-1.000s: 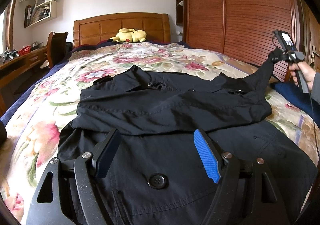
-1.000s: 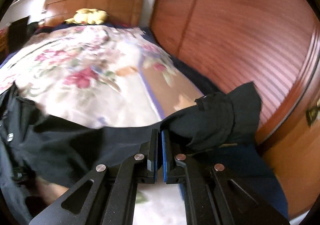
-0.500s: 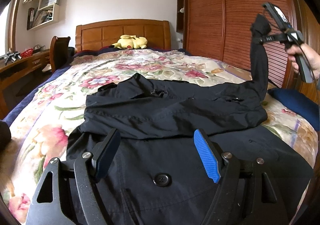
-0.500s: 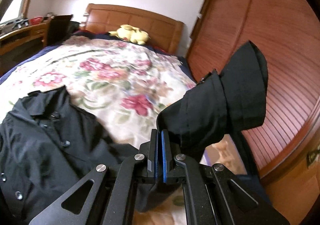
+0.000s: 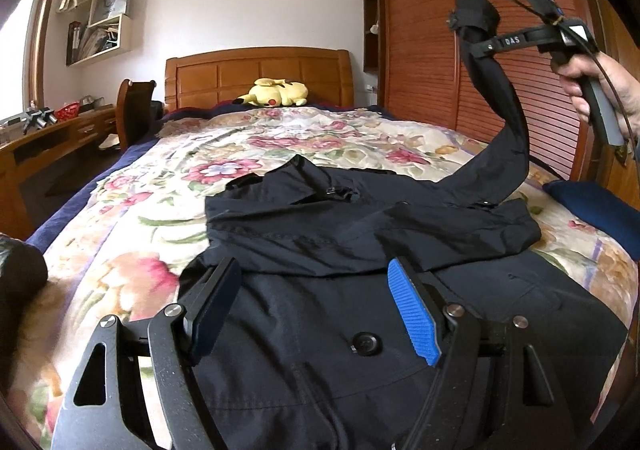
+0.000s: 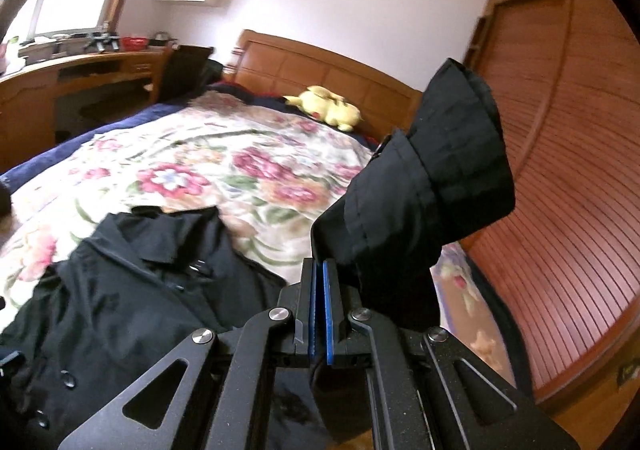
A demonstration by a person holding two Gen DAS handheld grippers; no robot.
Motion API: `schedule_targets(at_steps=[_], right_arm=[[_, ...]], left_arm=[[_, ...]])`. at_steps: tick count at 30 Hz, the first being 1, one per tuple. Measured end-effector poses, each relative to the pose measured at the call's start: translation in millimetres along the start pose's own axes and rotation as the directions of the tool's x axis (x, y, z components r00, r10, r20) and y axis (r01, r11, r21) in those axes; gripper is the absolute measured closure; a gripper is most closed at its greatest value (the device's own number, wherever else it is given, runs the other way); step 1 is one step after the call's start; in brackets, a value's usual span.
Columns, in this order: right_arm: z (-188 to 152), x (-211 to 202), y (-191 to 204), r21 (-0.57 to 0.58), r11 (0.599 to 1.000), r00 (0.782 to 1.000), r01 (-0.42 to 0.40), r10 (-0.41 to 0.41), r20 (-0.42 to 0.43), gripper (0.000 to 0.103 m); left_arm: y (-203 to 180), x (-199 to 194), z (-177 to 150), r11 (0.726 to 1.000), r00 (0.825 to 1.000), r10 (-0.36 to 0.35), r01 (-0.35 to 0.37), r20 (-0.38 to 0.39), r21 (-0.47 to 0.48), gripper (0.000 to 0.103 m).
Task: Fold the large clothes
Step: 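Lift the gripped sleeve cuff with the right tool, lay it across the coat, release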
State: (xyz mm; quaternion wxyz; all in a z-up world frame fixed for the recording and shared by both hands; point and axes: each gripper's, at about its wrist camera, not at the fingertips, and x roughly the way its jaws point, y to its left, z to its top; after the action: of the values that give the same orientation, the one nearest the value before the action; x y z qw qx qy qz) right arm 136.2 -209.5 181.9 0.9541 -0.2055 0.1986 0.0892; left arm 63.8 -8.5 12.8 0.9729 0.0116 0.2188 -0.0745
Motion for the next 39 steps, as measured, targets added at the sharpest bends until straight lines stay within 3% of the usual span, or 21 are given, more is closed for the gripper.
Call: schedule_targets(at_steps=[16, 24, 35, 36, 39], right_arm=[[14.1, -20.4, 87.5, -0.073, 0.978, 0.98, -0.198, 0.199, 0.008, 0.1], [1.1, -35.6, 108.9, -0.051, 0.935, 0.937, -0.35, 0.35, -0.008, 0.1], [-7.7, -11.8, 113.9, -0.002, 0.895, 0.893, -0.445, 0.444, -0.07, 0.1], [-9.4, -11.3, 114.1, 0.001, 0.894, 0.891, -0.449, 0.448, -0.08, 0.099], [-15.0, -9.9, 113.4, 0.001, 0.88, 0.876, -0.474, 0.472, -0.094, 0.079]], left_arm=[[34.7, -18.0, -2.0, 0.998, 0.999, 0.046, -0.046, 0.017, -0.037, 0.026], [55.0, -21.5, -5.0, 0.994, 0.996, 0.084, -0.083, 0.012, -0.07, 0.026], [76.6, -22.4, -7.2, 0.988, 0.994, 0.111, -0.109, 0.01, -0.111, 0.026], [77.6, -22.0, -7.0, 0.987, 0.994, 0.112, -0.11, 0.009, -0.114, 0.026], [80.1, -22.1, -7.3, 0.987, 0.993, 0.114, -0.112, 0.009, -0.118, 0.026]])
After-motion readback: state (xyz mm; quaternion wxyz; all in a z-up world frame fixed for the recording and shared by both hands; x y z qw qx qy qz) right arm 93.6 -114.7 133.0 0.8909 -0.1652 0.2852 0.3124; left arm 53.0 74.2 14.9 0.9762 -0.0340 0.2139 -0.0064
